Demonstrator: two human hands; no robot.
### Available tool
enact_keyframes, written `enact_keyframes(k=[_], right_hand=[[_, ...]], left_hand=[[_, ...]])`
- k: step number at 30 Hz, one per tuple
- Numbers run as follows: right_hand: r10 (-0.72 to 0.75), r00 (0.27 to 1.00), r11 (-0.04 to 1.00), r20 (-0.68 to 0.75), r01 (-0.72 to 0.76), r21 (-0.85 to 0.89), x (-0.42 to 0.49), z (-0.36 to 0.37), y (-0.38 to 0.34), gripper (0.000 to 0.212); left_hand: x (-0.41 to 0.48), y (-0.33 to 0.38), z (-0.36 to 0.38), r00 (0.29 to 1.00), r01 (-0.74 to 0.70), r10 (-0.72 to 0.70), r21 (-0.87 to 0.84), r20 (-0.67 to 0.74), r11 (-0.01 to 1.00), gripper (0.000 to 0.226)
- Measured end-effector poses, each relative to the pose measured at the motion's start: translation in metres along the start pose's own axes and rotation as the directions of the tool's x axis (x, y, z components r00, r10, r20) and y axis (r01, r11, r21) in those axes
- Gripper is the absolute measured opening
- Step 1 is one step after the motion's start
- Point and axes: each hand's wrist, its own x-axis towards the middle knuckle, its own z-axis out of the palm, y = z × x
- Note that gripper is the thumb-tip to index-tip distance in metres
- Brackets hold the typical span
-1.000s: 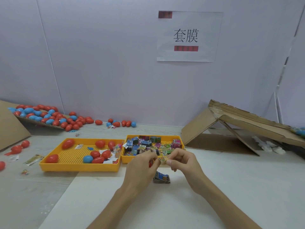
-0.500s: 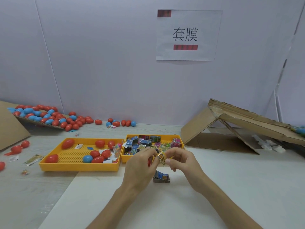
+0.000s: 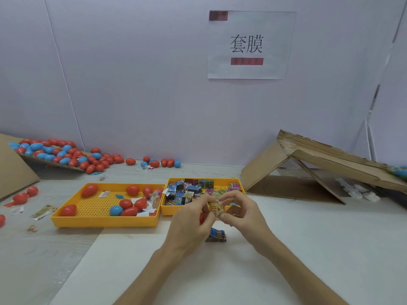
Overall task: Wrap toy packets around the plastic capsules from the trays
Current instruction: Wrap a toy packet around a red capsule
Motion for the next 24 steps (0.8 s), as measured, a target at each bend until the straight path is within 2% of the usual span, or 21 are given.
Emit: enact_keyframes(k=[7,16,24], right_hand=[[0.010,0.999,1.000,-0.051,-0.009,0.026,0.0024,-0.0031,0.0006,0.026],[0.001,0.997,1.000,-0.083,0.000,0.013,0.0031,-0.0050,0.0023,0.020],[0.046,0.998,0.993,0.046,-0.051,0.105,0.0005,-0.0067,-0.0032,0.042]], left_hand=[[0.0016,0.0015,0.0010,1.000,0.013,-0.009,-0.175,0.026,0.985,0.014],[0.0026,0.0057,-0.0010,0.992,0.109,-0.076,-0.383,0.099,0.917,0.037],[0.0052,0.0036,-0.0042,0.977,0.202,-0.156,-0.409,0.145,0.890,0.014]])
